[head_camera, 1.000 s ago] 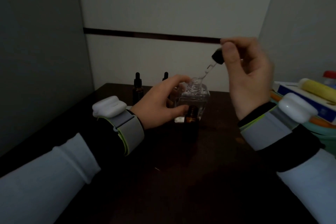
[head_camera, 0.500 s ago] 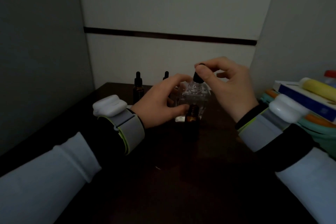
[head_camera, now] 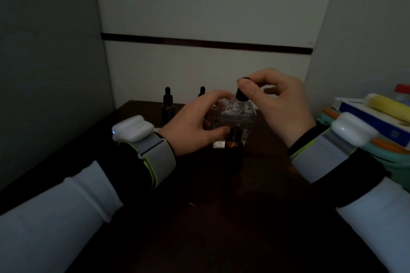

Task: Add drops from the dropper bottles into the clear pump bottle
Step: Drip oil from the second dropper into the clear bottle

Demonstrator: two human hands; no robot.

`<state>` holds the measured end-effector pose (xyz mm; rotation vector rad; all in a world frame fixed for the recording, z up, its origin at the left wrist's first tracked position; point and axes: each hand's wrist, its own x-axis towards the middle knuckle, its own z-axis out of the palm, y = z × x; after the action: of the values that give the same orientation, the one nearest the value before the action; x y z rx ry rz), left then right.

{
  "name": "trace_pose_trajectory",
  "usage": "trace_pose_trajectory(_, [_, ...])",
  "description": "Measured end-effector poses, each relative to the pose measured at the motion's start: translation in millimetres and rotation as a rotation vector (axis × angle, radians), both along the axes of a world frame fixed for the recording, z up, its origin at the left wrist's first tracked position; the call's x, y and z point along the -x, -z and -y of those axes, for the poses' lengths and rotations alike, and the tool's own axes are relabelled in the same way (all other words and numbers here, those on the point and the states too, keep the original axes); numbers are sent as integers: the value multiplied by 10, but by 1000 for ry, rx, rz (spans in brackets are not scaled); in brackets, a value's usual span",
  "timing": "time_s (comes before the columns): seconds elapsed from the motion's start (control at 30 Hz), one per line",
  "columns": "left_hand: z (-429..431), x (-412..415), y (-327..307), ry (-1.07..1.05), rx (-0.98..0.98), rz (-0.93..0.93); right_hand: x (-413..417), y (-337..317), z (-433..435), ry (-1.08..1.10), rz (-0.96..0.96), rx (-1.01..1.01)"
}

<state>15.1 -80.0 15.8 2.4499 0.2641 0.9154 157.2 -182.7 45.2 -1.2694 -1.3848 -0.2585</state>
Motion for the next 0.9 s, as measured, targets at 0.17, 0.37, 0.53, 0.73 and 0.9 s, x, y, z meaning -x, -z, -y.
trace_pose_trajectory(0.17, [-3, -2, 1, 4, -2, -2, 11, 12, -3, -11, -6, 8])
trace_pose_trajectory(0.37, [-10, 4, -1, -4, 3, -22, 31, -52, 25, 10, -74, -159])
trace_pose_trajectory(0.53, [-6, 1, 0, -11, -2, -20, 75, -138, 94, -68, -97, -237])
trace_pose_trajectory(0.73, [12, 5, -13, -15, 3, -20, 77, -63, 59, -69, -9, -45])
trace_pose_trajectory(0.9, [-3, -1, 1, -12, -3, -17, 48, -62, 65, -74, 12, -34])
